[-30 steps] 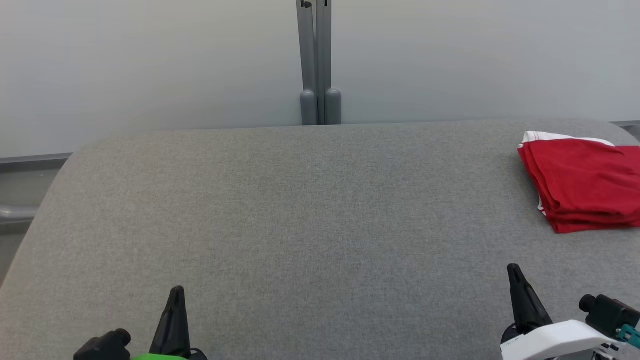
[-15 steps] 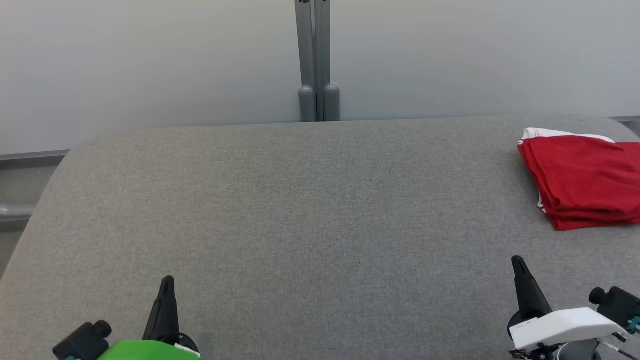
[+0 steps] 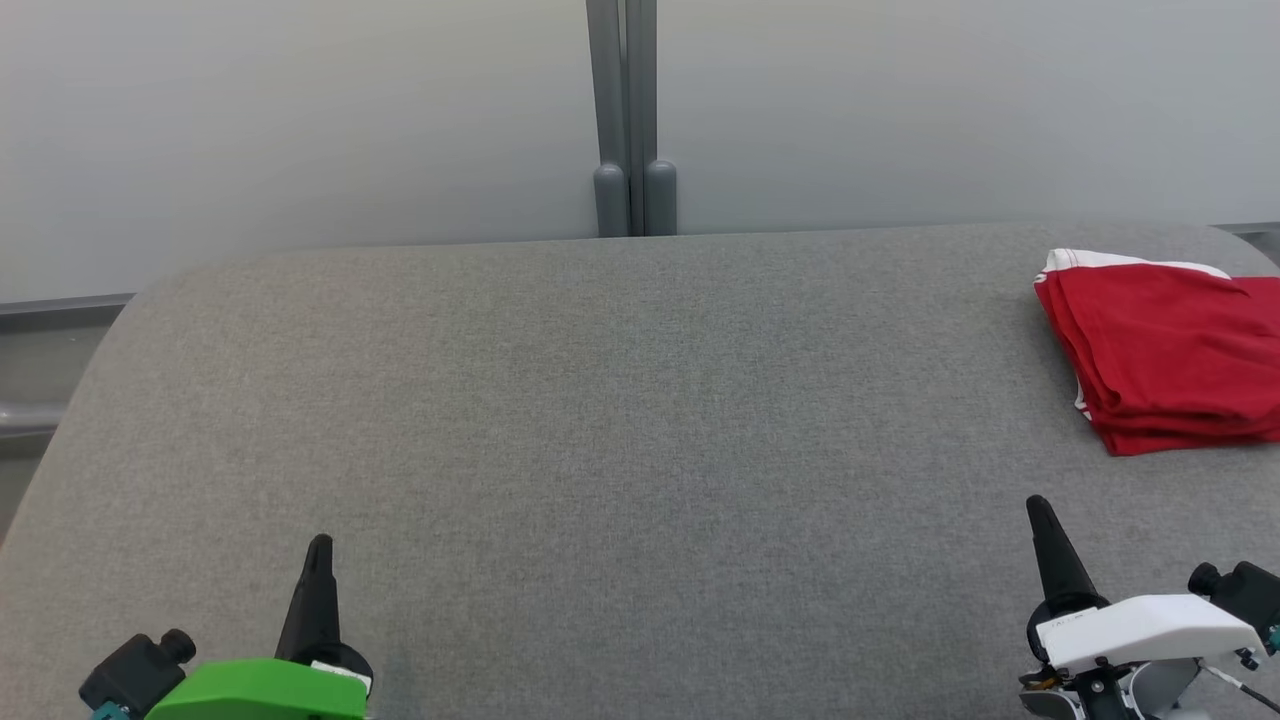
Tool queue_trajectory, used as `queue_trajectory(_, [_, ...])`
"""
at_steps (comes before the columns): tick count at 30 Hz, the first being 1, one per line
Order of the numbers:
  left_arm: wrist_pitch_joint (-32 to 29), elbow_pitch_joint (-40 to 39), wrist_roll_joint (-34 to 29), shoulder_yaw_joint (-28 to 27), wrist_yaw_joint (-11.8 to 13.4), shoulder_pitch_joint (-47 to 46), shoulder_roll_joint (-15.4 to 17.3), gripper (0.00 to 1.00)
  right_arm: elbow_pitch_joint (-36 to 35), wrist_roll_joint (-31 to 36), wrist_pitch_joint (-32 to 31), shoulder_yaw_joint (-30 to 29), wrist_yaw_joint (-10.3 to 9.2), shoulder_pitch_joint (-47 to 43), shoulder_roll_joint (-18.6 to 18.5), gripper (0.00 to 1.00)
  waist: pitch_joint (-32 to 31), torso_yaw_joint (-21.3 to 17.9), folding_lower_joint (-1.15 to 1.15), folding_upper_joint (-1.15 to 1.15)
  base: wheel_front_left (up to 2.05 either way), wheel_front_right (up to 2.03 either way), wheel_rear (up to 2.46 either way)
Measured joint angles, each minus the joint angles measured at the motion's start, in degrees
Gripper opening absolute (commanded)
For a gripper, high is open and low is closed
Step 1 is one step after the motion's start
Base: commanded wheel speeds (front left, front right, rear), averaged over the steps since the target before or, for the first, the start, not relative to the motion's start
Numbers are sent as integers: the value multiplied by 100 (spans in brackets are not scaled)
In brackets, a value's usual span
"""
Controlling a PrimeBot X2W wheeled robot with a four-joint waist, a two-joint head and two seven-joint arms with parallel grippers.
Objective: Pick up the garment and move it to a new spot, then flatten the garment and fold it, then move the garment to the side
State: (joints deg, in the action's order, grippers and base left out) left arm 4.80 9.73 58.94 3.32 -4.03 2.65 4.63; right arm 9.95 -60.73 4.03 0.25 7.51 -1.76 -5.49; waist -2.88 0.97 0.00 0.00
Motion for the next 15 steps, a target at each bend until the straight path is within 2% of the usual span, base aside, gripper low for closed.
queue_trajectory(15, [-247, 119, 993, -185, -97, -227, 8, 0, 110, -931, -252, -135, -1, 216, 40, 0, 69, -22, 0, 0, 0, 0, 0])
